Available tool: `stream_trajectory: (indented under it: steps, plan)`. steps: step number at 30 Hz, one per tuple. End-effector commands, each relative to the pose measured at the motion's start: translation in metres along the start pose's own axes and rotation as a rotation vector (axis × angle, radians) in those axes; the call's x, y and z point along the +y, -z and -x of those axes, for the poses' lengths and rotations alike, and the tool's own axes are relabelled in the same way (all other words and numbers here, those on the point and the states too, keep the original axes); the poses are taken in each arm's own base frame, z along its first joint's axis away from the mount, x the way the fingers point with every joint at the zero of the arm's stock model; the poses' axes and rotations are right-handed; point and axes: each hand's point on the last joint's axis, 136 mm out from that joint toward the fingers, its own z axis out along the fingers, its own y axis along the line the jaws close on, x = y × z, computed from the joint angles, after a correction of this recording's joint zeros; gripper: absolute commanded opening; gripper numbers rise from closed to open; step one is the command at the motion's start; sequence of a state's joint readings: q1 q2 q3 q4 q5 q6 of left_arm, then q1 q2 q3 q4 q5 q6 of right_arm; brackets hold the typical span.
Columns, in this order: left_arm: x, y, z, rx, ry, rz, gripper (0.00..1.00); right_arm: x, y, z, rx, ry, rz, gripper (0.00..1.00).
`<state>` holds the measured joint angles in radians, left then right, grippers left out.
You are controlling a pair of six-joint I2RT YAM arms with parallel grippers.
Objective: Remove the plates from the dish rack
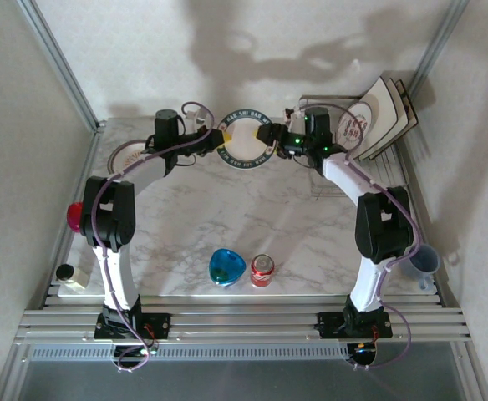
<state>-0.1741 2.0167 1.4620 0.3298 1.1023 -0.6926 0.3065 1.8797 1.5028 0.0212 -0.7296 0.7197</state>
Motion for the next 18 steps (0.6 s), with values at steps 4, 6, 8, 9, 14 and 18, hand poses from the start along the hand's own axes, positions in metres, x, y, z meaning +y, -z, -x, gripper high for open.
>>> stream_trajectory:
  steps: [4,6,8,9,14,18]
  plan:
    - [-0.019,0.049,0.039,-0.159,-0.079,-0.002,0.0,-0.025,0.071,0.023,0.031,0.174,-0.344,0.91]
    - [-0.017,0.064,0.047,-0.206,-0.074,0.019,0.0,-0.031,0.099,0.034,0.014,0.223,-0.453,0.92]
    - [-0.012,0.082,0.054,-0.265,-0.068,0.057,0.0,-0.04,0.132,0.046,-0.002,0.271,-0.594,0.94]
    - [-0.008,0.09,0.057,-0.295,-0.061,0.079,0.0,-0.044,0.145,0.05,-0.005,0.296,-0.654,0.95]
    - [0.002,0.137,0.069,-0.47,-0.034,0.165,0.0,-0.068,0.207,0.058,0.063,0.371,-0.973,0.99]
    - [0.009,0.166,0.07,-0.576,-0.018,0.236,0.0,-0.088,0.237,0.055,0.151,0.374,-1.127,0.99]
